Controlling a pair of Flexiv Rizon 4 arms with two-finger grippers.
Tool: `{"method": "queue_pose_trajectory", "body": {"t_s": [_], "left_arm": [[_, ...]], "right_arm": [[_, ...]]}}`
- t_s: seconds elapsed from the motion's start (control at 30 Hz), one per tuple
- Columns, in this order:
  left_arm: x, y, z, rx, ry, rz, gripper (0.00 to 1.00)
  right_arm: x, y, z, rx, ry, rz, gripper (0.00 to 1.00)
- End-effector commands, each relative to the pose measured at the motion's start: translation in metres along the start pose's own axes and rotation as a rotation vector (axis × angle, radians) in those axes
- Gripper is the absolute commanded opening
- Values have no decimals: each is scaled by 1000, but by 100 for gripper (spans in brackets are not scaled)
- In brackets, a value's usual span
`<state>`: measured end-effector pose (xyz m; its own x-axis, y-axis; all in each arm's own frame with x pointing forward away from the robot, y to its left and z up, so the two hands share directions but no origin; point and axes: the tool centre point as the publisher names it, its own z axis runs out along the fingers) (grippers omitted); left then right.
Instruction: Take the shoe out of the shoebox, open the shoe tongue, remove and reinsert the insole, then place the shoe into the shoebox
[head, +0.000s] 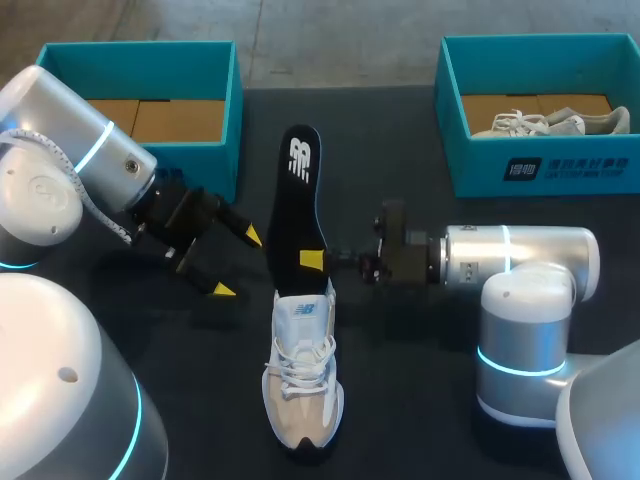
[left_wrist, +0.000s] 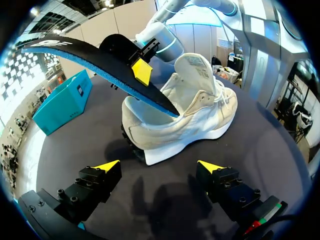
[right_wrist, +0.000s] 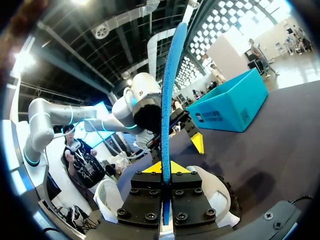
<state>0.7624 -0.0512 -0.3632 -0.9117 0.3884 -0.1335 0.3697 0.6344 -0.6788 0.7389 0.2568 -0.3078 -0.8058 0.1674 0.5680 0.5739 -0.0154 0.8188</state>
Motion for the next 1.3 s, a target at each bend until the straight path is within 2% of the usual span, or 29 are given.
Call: {"method": "queue_pose_trajectory", "body": {"t_s": [0.03, 1.3], "left_arm": [[0, 0, -1, -4, 1, 0, 100], [0, 0, -1, -4, 1, 0, 100]], "right_arm": [[-1, -1, 0, -1, 2, 2, 0], [-5, -16, -4, -5, -10, 24, 0]]}}
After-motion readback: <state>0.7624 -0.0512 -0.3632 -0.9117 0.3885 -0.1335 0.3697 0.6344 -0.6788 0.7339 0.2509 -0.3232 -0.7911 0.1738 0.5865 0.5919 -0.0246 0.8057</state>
